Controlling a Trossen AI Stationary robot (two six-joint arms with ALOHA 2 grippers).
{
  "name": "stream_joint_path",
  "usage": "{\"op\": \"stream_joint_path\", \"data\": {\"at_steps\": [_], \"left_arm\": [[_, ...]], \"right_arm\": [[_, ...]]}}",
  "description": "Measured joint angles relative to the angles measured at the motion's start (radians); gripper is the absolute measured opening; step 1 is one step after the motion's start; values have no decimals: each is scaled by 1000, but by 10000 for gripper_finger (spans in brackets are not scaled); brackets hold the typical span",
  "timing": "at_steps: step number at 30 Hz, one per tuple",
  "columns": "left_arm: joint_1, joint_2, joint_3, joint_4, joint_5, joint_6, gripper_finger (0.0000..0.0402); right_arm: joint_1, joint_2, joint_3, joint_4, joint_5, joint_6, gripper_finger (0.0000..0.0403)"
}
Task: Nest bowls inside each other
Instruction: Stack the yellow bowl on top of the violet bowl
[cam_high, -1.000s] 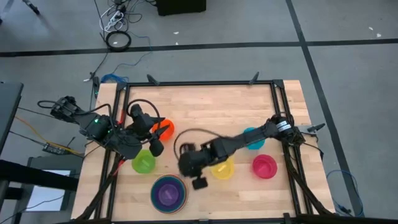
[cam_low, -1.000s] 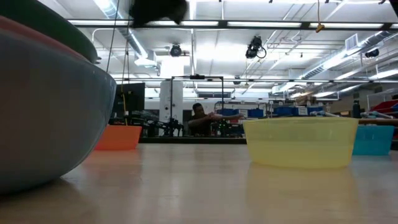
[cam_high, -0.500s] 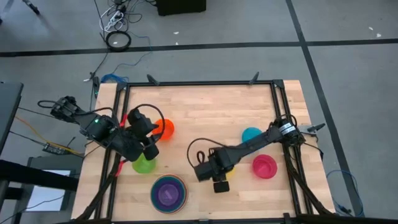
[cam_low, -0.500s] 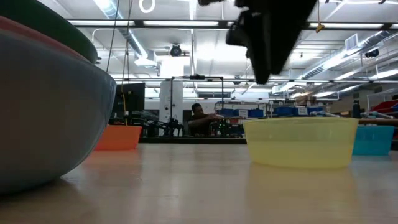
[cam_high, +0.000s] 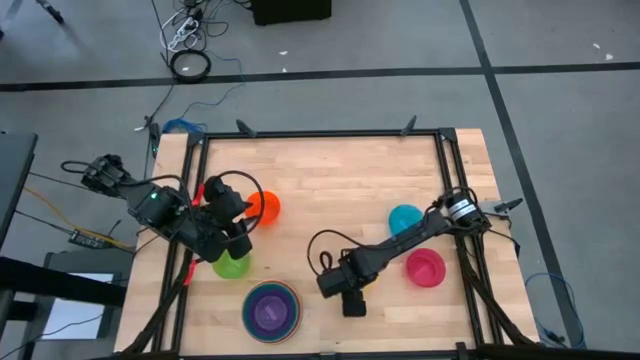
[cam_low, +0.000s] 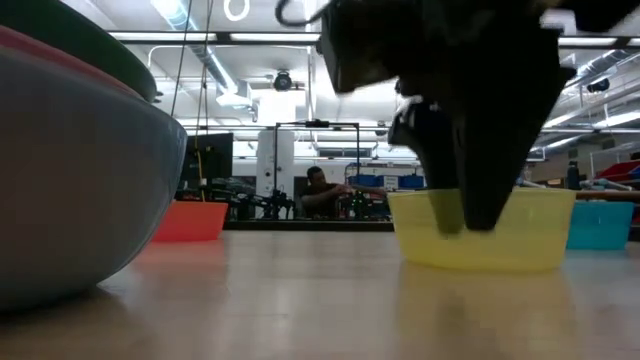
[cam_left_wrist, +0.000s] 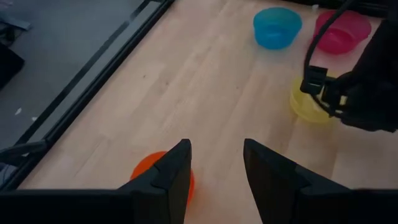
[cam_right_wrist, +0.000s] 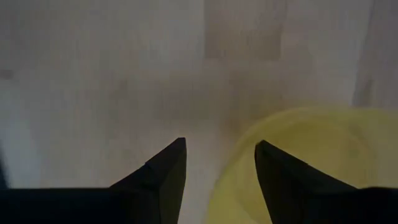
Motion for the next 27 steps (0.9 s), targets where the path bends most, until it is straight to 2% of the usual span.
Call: {"op": "stream_joint_path", "data": {"at_steps": [3,6,11,12,18,23,27], "left_arm": [[0,0,0,0,-10,0,157],[0,0,0,0,-20,0,157],[0,0,0,1,-60,-1,157],[1,0,0,1,-60,-1,157],[1,0,0,1,-61,-7,157],[1,0,0,1,-86,-7,157],[1,0,0,2,-106,-8,157]], "right_arm": [[-6,0,-37,45,1,-13,164],[-12,1,-52,51,1,-31,133],[-30,1,-42,17,-17,-101,23],[-33,0,-31,-1,-17,-118,13],[-55,0,55,-85,24,-173,2],[-72,1,172,-82,75,-227,1],[-78,1,249,-18,67,-272,0]]}}
